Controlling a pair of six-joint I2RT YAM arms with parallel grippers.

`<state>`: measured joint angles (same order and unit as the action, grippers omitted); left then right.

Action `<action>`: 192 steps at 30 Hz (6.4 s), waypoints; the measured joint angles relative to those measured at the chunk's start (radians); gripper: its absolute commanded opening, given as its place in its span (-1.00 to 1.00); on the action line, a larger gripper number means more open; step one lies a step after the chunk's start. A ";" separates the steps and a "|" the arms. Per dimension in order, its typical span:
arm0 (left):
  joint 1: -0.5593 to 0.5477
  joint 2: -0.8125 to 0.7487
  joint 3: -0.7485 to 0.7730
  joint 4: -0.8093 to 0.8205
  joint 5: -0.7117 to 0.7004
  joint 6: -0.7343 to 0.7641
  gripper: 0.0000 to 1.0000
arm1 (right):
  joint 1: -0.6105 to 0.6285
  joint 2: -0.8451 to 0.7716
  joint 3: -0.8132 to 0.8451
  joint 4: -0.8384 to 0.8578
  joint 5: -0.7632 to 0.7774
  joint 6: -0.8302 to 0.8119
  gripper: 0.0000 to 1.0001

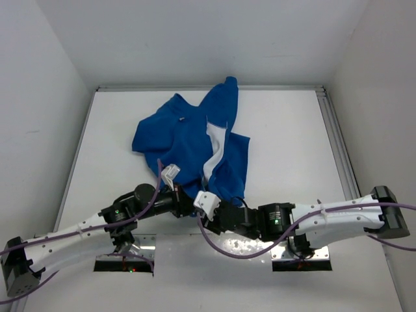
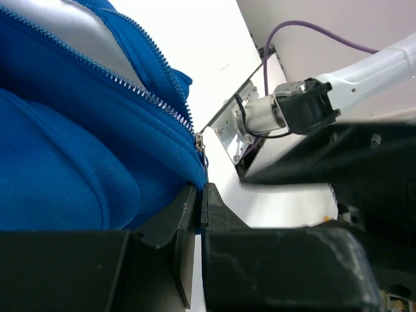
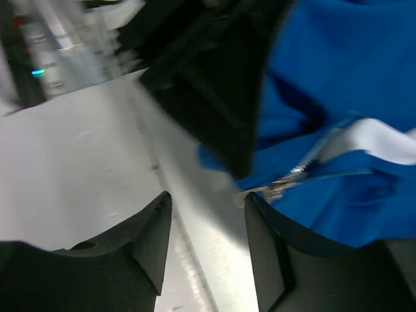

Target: Zip up the jacket

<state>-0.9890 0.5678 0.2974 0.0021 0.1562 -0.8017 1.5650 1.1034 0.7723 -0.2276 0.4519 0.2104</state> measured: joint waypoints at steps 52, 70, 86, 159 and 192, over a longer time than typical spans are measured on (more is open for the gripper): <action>0.000 -0.014 -0.003 -0.011 -0.014 -0.034 -1.00 | 0.003 0.103 0.016 -0.054 0.231 -0.057 -1.00; 0.000 -0.025 -0.032 -0.029 0.021 -0.037 -1.00 | 0.003 0.087 0.052 -0.087 0.142 -0.026 -0.37; 0.000 -0.036 -0.038 -0.029 0.028 -0.042 -1.00 | 0.003 0.128 0.052 -0.078 0.146 -0.012 -0.37; 0.000 -0.075 -0.052 -0.113 0.001 -0.037 -1.00 | -0.019 0.193 0.145 -0.122 0.275 -0.021 -1.00; 0.000 -0.233 0.167 -0.438 -0.224 0.099 -1.00 | -0.989 0.621 0.587 0.033 -0.189 0.055 -1.00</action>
<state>-0.9886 0.3347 0.4648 -0.4362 -0.0677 -0.7029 0.5762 1.7248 1.3598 -0.1944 0.2630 0.2657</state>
